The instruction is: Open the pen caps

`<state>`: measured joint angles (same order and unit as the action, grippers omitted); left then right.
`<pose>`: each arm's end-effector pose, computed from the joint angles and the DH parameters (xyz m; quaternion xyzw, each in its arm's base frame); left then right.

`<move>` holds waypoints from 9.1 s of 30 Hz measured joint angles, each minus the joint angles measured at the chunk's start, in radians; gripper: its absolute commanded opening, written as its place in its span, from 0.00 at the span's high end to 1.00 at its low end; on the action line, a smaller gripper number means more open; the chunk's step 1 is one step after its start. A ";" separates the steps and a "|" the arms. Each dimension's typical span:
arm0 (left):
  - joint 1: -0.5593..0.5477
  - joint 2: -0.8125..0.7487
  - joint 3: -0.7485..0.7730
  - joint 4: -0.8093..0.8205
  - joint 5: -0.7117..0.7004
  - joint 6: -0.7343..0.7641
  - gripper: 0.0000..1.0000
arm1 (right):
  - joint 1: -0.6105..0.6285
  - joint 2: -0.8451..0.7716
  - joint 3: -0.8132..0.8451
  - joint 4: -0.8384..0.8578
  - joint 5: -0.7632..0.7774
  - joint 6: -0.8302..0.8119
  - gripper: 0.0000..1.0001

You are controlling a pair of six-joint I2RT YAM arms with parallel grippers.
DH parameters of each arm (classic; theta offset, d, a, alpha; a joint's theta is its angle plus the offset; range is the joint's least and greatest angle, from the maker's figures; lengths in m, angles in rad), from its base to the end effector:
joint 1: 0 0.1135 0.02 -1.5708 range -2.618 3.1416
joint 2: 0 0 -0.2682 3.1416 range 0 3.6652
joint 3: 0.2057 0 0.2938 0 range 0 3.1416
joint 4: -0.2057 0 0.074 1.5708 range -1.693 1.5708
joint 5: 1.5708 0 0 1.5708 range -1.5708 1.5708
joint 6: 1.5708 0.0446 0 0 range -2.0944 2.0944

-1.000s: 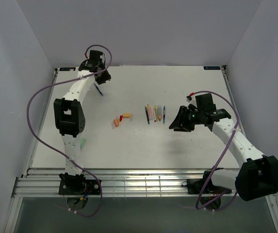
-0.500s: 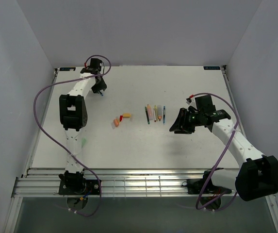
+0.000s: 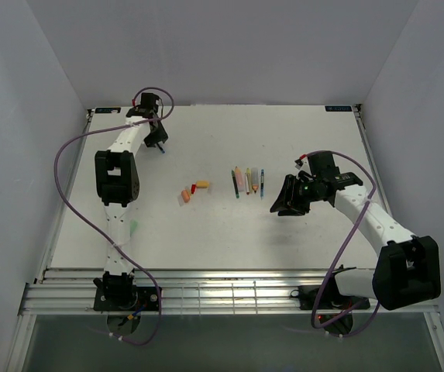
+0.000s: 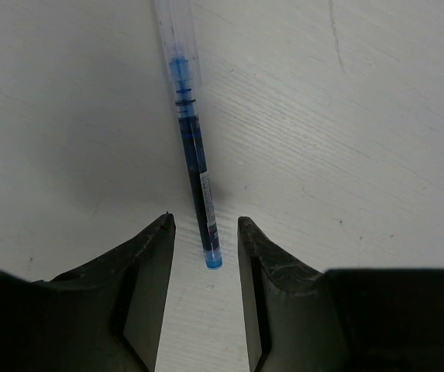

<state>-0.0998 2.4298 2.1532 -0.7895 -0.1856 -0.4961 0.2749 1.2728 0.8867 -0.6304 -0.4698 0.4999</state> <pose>0.5711 -0.0489 0.1647 -0.2125 0.9407 0.0128 0.2640 0.2738 0.0982 0.2204 0.0417 0.9367 0.3078 0.1618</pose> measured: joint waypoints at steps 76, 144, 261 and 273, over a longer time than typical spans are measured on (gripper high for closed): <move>-0.253 -1.198 -1.279 0.698 0.857 -0.411 1.00 | 0.286 0.435 0.460 0.498 -0.281 0.386 0.56; -0.266 -1.079 -1.143 0.720 0.920 -0.388 0.02 | 0.323 0.285 0.129 0.923 -0.557 0.458 0.92; -0.333 -0.314 -0.613 0.111 0.628 -0.015 0.99 | -0.032 0.694 0.494 0.063 0.171 -0.142 0.66; -0.352 -0.308 -0.581 0.042 0.534 0.003 0.89 | -0.032 0.657 0.462 0.063 0.146 -0.142 0.59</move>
<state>-0.4515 2.1220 1.5723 -0.7471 0.3485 -0.4931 0.2424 1.9301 1.3483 -0.5674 -0.3237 0.3584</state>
